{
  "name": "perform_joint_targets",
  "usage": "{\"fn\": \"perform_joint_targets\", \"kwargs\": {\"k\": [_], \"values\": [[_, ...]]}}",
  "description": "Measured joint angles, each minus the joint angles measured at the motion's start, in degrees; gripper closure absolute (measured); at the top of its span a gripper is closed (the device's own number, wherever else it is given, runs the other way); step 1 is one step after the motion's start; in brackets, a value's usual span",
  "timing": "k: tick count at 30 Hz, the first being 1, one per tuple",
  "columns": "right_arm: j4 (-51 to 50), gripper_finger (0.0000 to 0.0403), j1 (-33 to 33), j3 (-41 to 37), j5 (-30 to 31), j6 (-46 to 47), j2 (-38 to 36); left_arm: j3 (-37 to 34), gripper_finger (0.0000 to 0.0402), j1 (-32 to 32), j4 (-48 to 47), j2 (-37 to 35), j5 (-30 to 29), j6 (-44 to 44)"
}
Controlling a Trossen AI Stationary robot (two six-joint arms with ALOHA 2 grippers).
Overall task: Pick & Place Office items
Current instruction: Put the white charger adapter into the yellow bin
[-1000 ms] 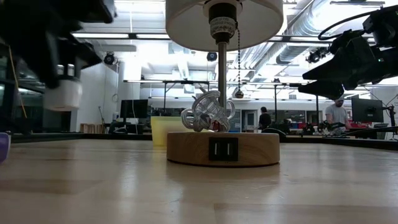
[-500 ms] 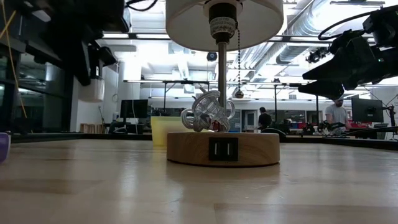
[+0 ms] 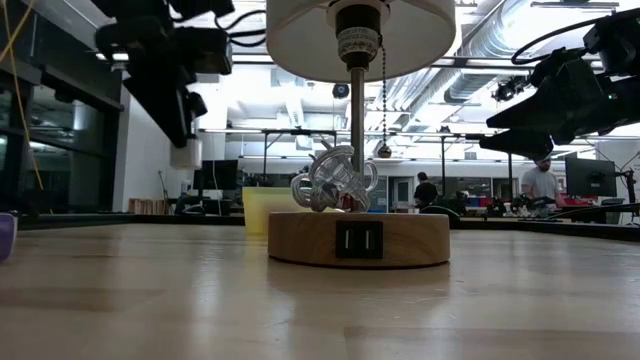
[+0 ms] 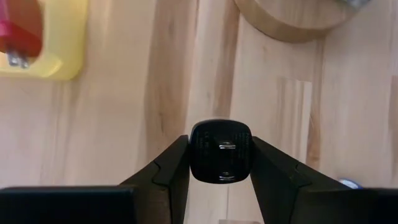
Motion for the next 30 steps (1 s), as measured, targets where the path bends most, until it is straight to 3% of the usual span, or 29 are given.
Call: {"fn": "perform_joint_targets", "kwargs": {"k": [18,30], "values": [[0.00,0.0078,-0.01,0.00,0.02,0.00,0.01,0.00,0.0270,16.80,1.83,0.00,4.85,6.07],[0.00,0.0078,-0.01,0.00,0.00,-0.02,0.00,0.00,0.0270,21.10,1.77,0.02,5.19,8.63]]}}
